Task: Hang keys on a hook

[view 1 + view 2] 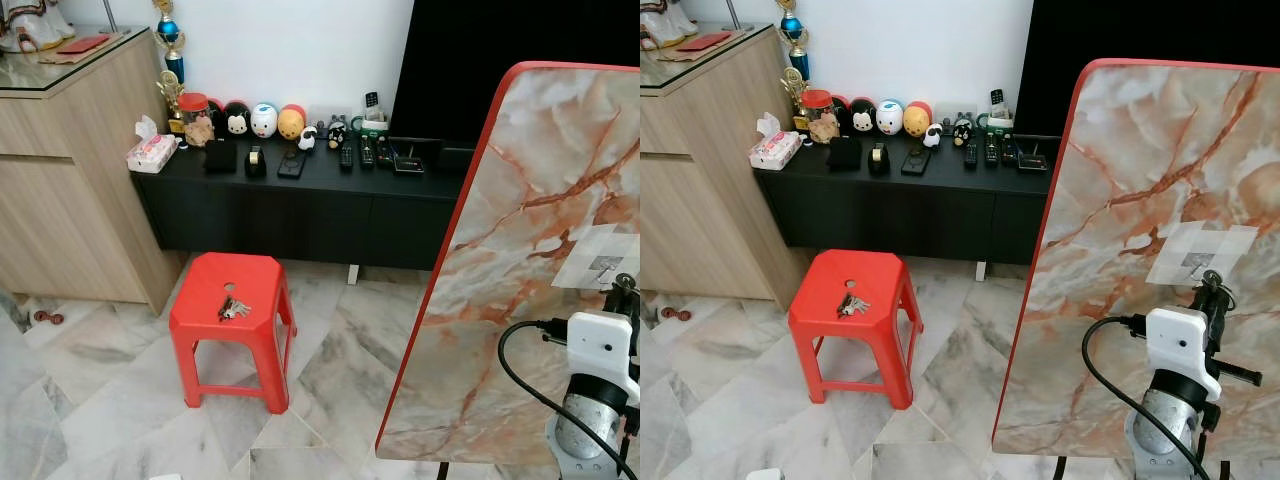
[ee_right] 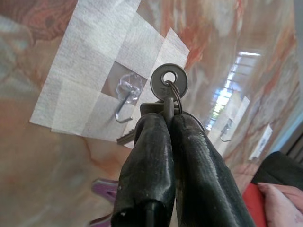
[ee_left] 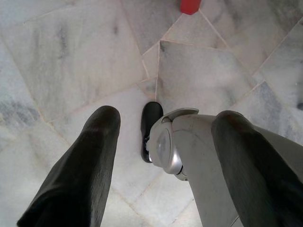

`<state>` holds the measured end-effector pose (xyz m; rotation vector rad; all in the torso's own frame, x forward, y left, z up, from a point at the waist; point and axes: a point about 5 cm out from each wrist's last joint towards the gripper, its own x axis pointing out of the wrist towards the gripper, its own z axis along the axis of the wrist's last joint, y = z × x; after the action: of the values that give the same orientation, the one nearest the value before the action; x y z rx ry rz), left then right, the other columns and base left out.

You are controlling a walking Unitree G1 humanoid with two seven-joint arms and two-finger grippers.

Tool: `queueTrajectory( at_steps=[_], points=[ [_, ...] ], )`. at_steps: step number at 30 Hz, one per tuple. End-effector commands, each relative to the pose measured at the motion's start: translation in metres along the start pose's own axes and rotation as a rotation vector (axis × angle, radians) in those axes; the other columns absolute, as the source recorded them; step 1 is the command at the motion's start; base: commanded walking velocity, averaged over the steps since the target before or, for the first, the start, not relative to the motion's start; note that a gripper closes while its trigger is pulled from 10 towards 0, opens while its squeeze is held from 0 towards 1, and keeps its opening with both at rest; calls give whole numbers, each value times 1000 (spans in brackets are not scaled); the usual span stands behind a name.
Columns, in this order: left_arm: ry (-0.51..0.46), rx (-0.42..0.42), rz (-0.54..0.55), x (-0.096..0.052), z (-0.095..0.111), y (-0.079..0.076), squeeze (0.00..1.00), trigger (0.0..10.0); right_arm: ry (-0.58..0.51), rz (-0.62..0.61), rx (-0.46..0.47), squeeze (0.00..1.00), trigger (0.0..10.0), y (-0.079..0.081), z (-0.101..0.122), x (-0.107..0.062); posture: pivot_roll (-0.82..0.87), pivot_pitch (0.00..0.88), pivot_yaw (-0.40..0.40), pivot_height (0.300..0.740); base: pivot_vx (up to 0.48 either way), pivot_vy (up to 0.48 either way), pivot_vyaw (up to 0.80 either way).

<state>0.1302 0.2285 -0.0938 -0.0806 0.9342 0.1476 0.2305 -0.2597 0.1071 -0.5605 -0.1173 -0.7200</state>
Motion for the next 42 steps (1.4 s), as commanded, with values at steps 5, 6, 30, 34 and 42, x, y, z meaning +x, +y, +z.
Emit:
queueTrajectory(
  at_steps=[5, 6, 30, 34, 42],
  points=[
    [5, 7, -12, 0, -1, -2, 0, 10000, -13, -47, -4, 0, 10000, -5, 6, 7, 108, 0, -61, 740, 0, 0, 0],
    [5, 7, -12, 0, -1, -2, 0, 10000, -3, -55, -3, 0, 10000, -6, 4, 9, 110, 0, -62, 740, 0, 0, 0],
    [8, 5, -15, 0, -1, -1, 0, 10000, 12, -20, 71, 0, 10000, 7, 9, 23, 107, 0, -60, 740, 0, 0, 0],
    [8, 5, -16, 0, -1, -2, 0, 10000, 17, -31, 72, 0, 10000, 5, 7, 25, 106, 0, -60, 740, 0, 0, 0],
    [8, 5, -17, 0, -1, -1, 0, 10000, 22, -62, 57, 0, 10000, -1, 5, 27, 106, 0, -58, 740, 0, 0, 0]
  ],
)
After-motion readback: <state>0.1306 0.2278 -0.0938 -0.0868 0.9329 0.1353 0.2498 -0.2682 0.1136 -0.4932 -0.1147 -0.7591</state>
